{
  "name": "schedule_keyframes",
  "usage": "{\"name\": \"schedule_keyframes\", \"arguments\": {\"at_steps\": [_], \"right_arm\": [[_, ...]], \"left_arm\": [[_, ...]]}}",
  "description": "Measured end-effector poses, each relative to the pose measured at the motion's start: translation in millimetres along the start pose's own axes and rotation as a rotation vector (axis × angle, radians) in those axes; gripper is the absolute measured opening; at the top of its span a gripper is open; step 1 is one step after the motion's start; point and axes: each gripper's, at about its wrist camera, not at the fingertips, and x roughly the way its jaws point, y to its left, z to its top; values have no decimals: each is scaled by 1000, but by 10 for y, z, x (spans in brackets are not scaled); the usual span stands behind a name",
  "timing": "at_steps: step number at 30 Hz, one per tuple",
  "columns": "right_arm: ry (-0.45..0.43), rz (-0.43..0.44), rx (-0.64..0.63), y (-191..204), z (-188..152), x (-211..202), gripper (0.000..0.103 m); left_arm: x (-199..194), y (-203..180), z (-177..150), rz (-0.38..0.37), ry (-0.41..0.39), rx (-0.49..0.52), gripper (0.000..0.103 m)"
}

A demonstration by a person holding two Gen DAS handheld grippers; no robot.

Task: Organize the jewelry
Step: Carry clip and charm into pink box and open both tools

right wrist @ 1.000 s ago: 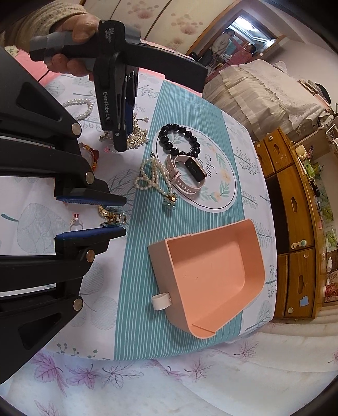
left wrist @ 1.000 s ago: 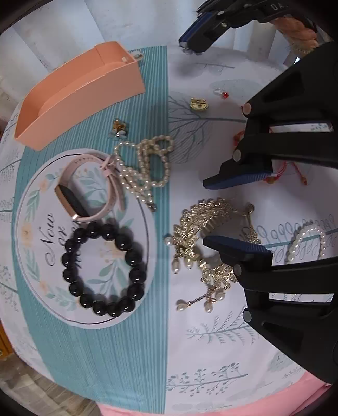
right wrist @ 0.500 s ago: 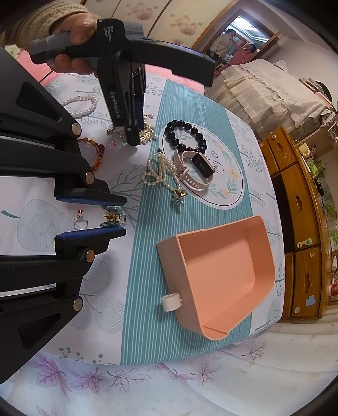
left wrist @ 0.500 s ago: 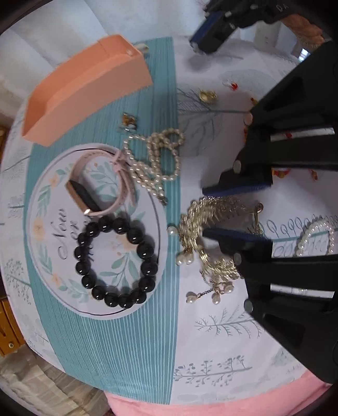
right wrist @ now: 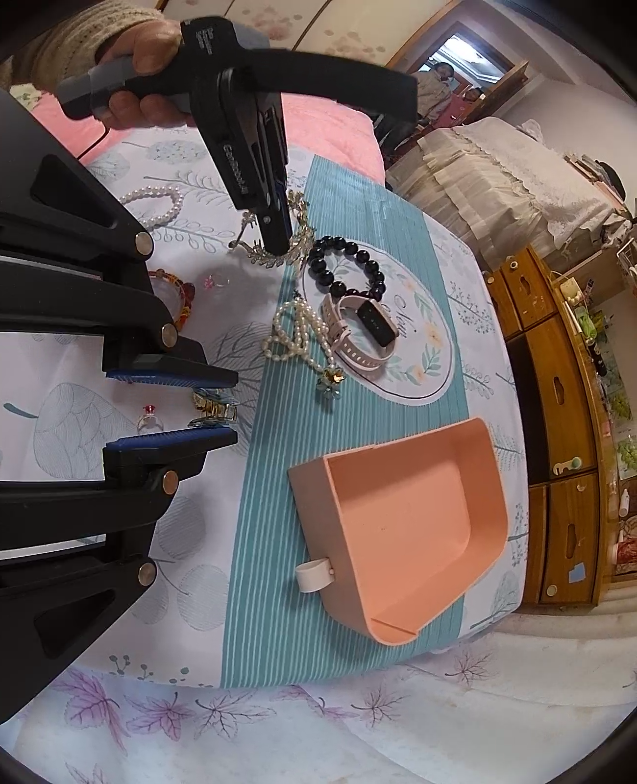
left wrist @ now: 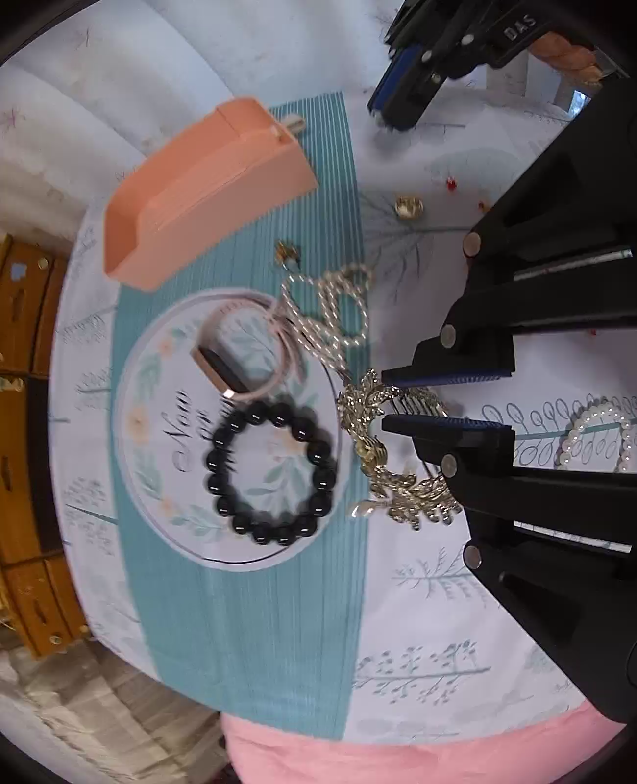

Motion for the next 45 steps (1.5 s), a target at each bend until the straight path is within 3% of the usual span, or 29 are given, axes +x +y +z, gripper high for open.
{"name": "schedule_keyframes", "arguments": {"at_steps": [7, 14, 21, 26, 29, 32, 34, 36, 37, 43, 45], "right_arm": [[-69, -6, 28, -75, 192, -198, 16], [-152, -61, 93, -435, 599, -321, 16], [-117, -86, 140, -865, 886, 19, 17], [-70, -57, 147, -943, 857, 307, 17], [-49, -61, 148, -909, 832, 378, 18], [-22, -97, 146, -838, 784, 423, 18], [1, -95, 162, -793, 747, 450, 19], [17, -75, 178, -741, 701, 483, 20], [20, -74, 178, -706, 677, 488, 20], [-47, -100, 171, -567, 587, 358, 21], [-90, -115, 155, -496, 570, 243, 32]], "left_arm": [[-438, -321, 299, 4, -89, 93, 9], [-796, -940, 650, -51, -196, 198, 9], [-491, -1466, 1208, -218, -188, 174, 9], [14, -1621, 1407, -238, -167, 175, 9], [293, -1580, 1433, -248, -109, 174, 10], [346, -1492, 1387, -240, -116, 172, 12], [328, -1424, 1361, -255, -123, 166, 19], [301, -1362, 1313, -247, -131, 162, 38], [264, -1335, 1275, -241, -142, 167, 41], [-6, -1143, 989, -209, -174, 209, 45], [-83, -1053, 865, -184, -176, 210, 45]]}}
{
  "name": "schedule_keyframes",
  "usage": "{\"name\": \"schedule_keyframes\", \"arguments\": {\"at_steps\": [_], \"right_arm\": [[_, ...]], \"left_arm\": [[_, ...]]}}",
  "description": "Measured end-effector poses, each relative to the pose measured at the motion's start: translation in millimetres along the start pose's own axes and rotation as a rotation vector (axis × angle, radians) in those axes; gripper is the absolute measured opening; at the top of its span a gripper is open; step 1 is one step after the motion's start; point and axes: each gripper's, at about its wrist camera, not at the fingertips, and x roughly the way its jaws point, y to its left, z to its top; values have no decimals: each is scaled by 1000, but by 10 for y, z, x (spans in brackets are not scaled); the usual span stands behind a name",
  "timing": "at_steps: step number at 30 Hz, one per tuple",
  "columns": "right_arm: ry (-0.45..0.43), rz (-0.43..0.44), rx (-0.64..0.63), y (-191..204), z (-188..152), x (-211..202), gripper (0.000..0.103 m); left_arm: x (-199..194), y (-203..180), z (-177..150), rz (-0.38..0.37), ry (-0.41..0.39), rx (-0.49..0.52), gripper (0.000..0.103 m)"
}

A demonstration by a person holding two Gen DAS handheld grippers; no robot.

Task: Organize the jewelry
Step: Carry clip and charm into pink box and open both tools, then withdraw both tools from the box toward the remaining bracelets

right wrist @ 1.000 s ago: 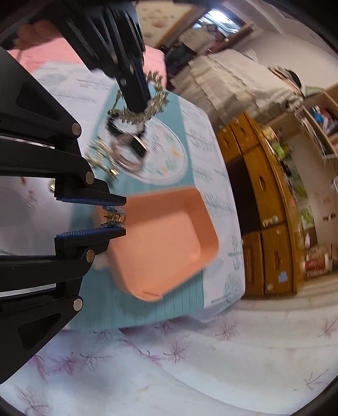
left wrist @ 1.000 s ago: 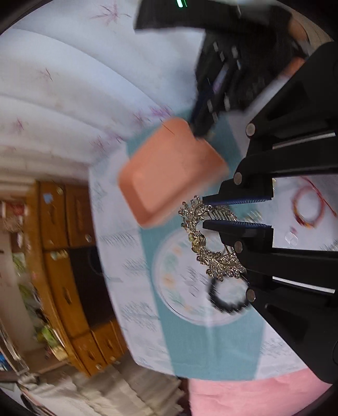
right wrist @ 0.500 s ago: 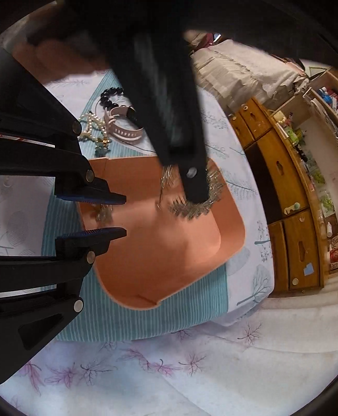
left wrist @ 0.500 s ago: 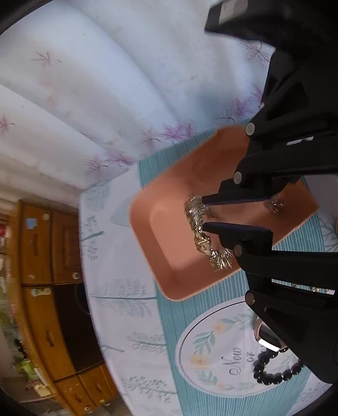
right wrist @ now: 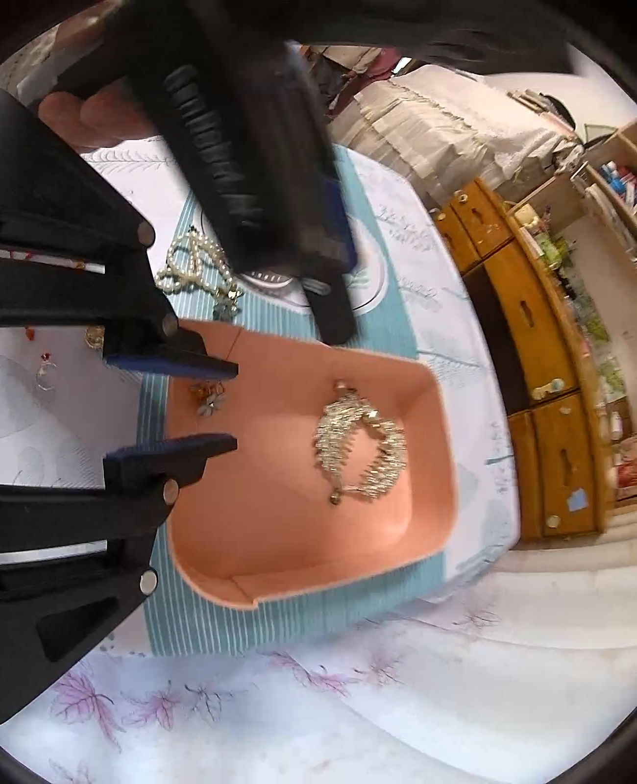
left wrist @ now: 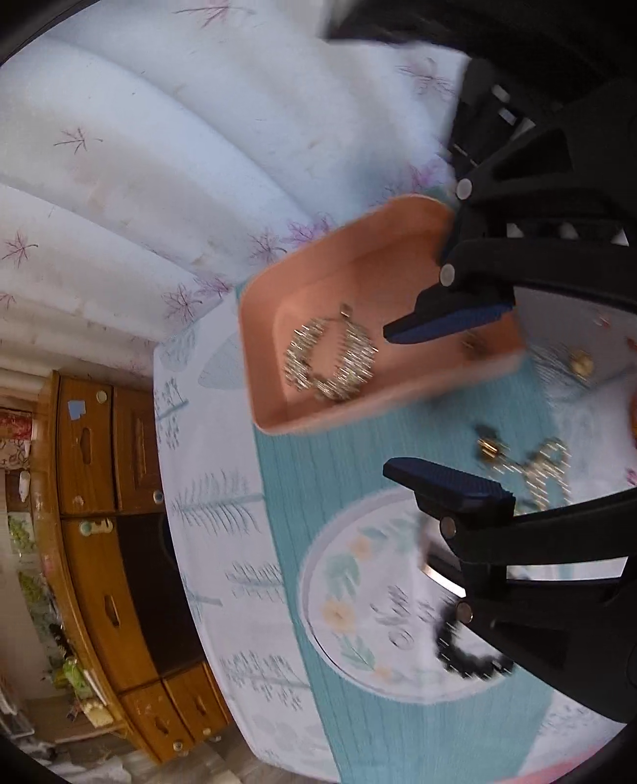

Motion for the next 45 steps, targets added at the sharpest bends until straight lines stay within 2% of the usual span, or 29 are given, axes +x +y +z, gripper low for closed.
{"name": "schedule_keyframes", "arguments": {"at_steps": [3, 5, 9, 15, 20, 25, 33, 39, 45], "right_arm": [[-71, -41, -44, 110, -80, -225, 47], [-86, -64, -87, 227, -152, -306, 48], [-107, -71, -130, 427, -309, -495, 48], [-141, -53, -202, 787, -649, -806, 48], [-129, -28, -239, 1011, -932, -931, 48], [-109, -19, -262, 1127, -1196, -901, 48], [-71, 5, -247, 1103, -1460, -746, 48], [-18, -16, -230, 1016, -1664, -556, 48], [34, -37, -245, 944, -1822, -387, 48]], "left_arm": [[-189, 120, -202, 21, -5, -12, 48], [-352, 224, -341, 17, -17, -33, 48], [-678, 376, -601, 70, -57, -32, 48], [-1100, 581, -1051, 97, -91, -46, 48], [-1301, 704, -1463, 133, -108, -61, 48], [-1325, 744, -1767, 149, -93, -84, 48], [-1263, 839, -2130, 185, -82, -136, 48], [-1097, 958, -2427, 157, -26, -190, 48], [-896, 997, -2644, 122, 49, -201, 48]]}}
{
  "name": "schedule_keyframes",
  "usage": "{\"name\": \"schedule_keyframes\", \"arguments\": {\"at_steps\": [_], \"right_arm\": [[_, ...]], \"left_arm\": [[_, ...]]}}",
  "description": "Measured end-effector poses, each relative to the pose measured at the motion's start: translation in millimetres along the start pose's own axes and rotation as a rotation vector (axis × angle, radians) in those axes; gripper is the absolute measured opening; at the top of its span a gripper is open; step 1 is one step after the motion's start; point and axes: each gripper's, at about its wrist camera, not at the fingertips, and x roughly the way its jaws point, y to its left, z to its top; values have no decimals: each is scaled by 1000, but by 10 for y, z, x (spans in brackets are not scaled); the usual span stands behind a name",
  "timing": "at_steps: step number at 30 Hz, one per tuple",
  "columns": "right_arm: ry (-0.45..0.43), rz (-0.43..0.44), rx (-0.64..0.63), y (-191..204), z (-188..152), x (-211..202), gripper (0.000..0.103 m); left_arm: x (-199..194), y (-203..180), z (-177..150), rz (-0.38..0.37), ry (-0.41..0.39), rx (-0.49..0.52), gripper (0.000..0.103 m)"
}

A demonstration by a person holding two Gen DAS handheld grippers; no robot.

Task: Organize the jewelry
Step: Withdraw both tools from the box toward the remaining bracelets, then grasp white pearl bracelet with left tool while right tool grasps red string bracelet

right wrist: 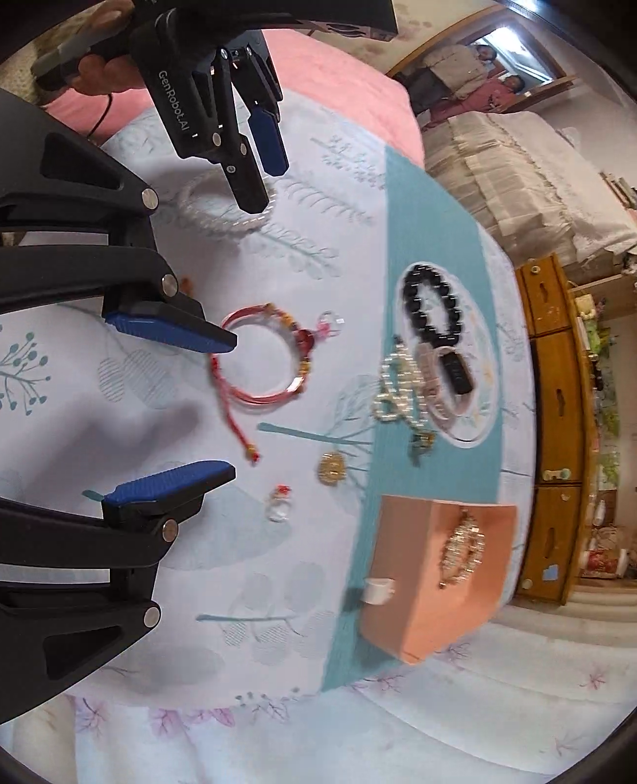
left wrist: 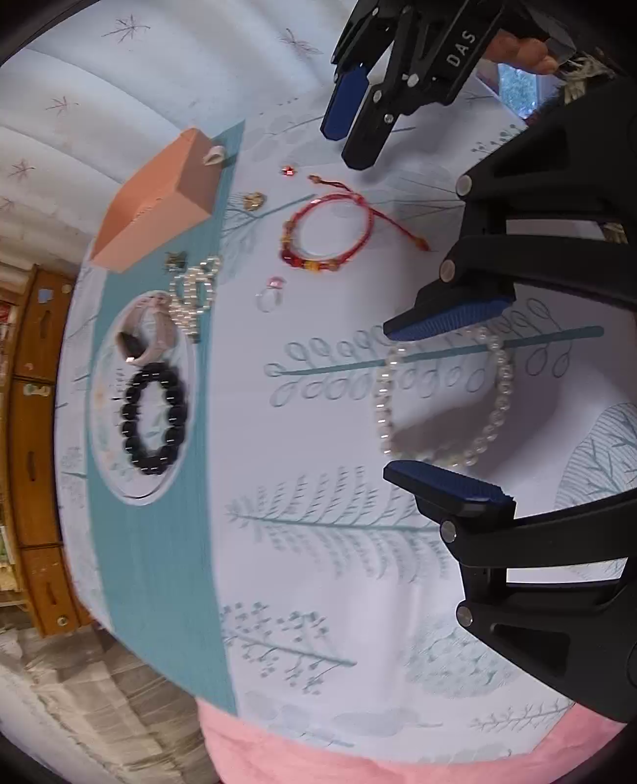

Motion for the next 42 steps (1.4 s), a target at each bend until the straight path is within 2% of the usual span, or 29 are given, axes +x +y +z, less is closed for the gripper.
{"name": "schedule_keyframes", "arguments": {"at_steps": [6, 19, 24, 26, 33, 35, 38, 42], "right_arm": [[35, 23, -9, 32, -63, 143, 47], [20, 75, -91, 253, -71, 189, 46], [20, 85, -93, 255, -78, 208, 46], [17, 85, -92, 248, -74, 212, 46], [17, 101, -117, 241, 70, 228, 46], [18, 77, -140, 245, 157, 265, 46], [35, 47, -192, 241, 306, 368, 37], [76, 28, -272, 262, 448, 533, 31]], "left_arm": [[24, 49, -75, 21, -3, 2, 48], [33, 325, -141, 31, 22, -60, 47], [64, 270, -117, 97, 25, 3, 22], [85, 231, -82, 90, 41, 37, 15], [202, 153, 147, 52, 155, 152, 11], [230, 111, 192, 48, 171, 187, 9], [257, 75, 249, 38, 184, 210, 6], [277, 105, 306, -11, 196, 173, 5]]}}
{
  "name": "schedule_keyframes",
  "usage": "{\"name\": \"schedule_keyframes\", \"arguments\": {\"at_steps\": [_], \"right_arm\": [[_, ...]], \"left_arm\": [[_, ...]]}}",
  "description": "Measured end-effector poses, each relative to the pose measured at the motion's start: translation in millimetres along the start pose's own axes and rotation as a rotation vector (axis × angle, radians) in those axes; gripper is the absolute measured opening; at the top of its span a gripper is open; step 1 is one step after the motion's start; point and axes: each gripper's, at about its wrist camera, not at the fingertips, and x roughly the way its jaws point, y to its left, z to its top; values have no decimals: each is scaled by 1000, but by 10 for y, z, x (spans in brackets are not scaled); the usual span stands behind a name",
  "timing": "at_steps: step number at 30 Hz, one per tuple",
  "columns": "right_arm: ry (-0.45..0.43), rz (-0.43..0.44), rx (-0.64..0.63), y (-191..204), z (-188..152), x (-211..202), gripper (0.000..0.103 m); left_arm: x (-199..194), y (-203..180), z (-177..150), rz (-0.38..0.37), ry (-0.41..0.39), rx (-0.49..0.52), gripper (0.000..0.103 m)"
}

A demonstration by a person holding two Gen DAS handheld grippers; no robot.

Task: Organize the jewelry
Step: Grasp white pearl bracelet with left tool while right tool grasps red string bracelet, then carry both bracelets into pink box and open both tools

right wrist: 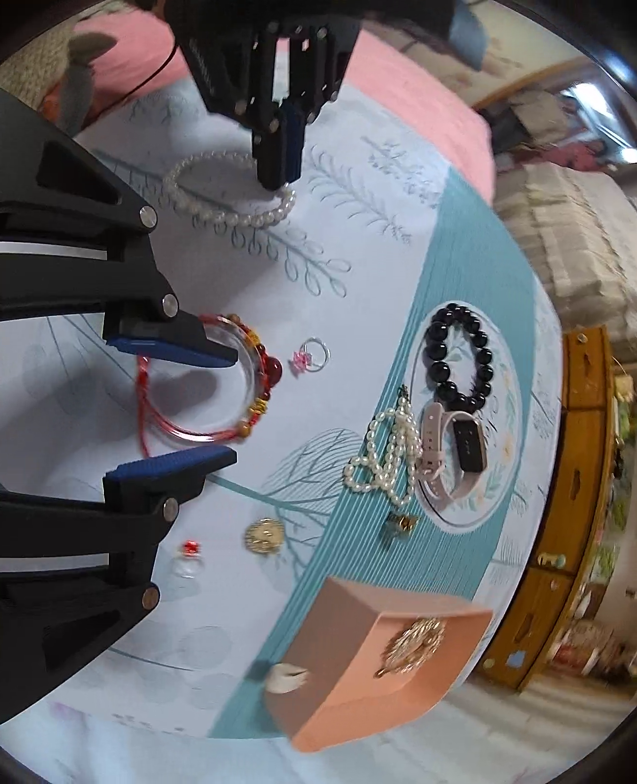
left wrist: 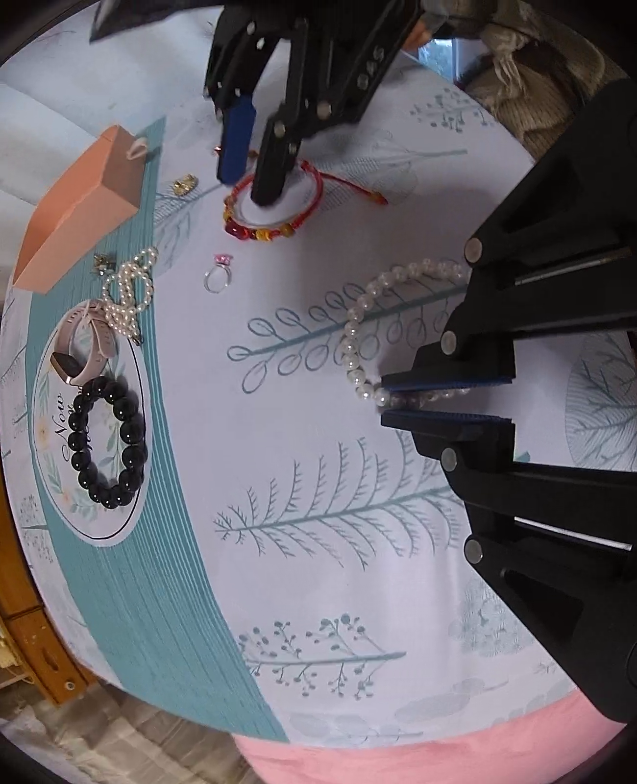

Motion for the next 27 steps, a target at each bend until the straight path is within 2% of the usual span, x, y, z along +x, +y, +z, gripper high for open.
{"name": "schedule_keyframes", "arguments": {"at_steps": [2, 4, 6, 12, 20, 25, 27], "right_arm": [[18, -5, -24, -9, 40, 71, 24], [14, -7, -37, -25, 70, 102, 19], [7, -2, -33, -58, 95, 116, 10], [-13, 11, -20, -89, 83, 60, 9], [-143, 8, 51, -290, 142, -423, 8], [-241, -58, 152, -661, 213, -763, 8], [-279, -99, 238, -918, 239, -878, 8]], "left_arm": [[4, 37, 22, -58, 0, -36, 5], [-6, 53, 43, -69, -14, -53, 5], [-23, 56, 67, -76, -24, -66, 5], [-256, 14, 188, -94, -90, -77, 5], [-718, -132, 516, -90, -198, -40, 5], [-1011, -318, 863, -82, -277, -14, 5], [-1098, -417, 1007, -68, -305, 6, 5]]}}
